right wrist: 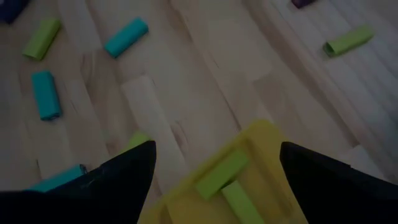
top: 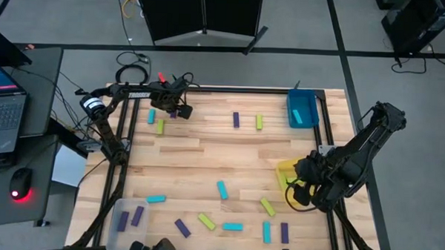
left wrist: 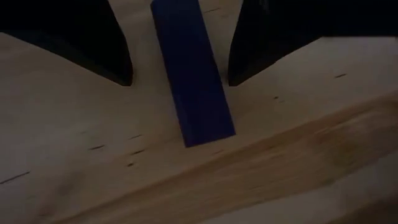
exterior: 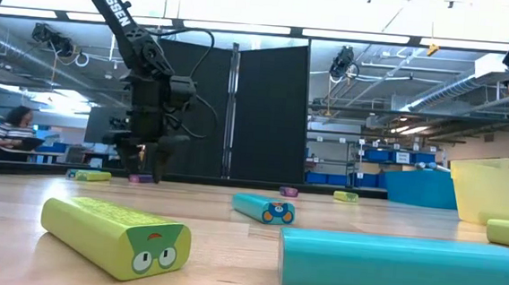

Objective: Sort blocks
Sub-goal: Put the violet block into the transparent bin

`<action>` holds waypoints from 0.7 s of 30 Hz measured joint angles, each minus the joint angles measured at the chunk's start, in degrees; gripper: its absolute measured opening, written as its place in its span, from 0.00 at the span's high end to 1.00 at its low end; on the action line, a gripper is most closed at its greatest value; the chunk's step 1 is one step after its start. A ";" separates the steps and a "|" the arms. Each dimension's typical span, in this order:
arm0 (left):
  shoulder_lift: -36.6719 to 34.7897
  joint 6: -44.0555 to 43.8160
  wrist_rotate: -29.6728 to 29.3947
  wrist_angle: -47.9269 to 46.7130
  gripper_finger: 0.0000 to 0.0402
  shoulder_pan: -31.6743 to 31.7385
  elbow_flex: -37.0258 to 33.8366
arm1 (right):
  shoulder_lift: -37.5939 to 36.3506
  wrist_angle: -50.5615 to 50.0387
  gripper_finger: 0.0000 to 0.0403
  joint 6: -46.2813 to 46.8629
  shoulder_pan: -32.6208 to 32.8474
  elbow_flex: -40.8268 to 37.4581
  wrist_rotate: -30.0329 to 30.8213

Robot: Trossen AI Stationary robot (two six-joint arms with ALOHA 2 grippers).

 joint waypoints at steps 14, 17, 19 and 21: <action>0.02 0.85 -0.37 -0.12 0.74 0.02 -0.03 | 0.00 0.83 0.12 0.43 0.00 0.02 0.08; -0.01 1.80 -0.21 -0.73 0.74 0.04 0.42 | 0.00 1.33 0.12 0.18 0.00 0.02 0.69; -0.70 2.14 -0.36 -1.43 0.74 -0.31 0.73 | 0.00 1.77 0.12 -0.14 0.00 0.02 2.04; -2.22 2.82 -0.66 -1.77 0.74 -1.36 1.73 | 0.00 2.27 0.12 -0.86 -0.02 0.02 3.95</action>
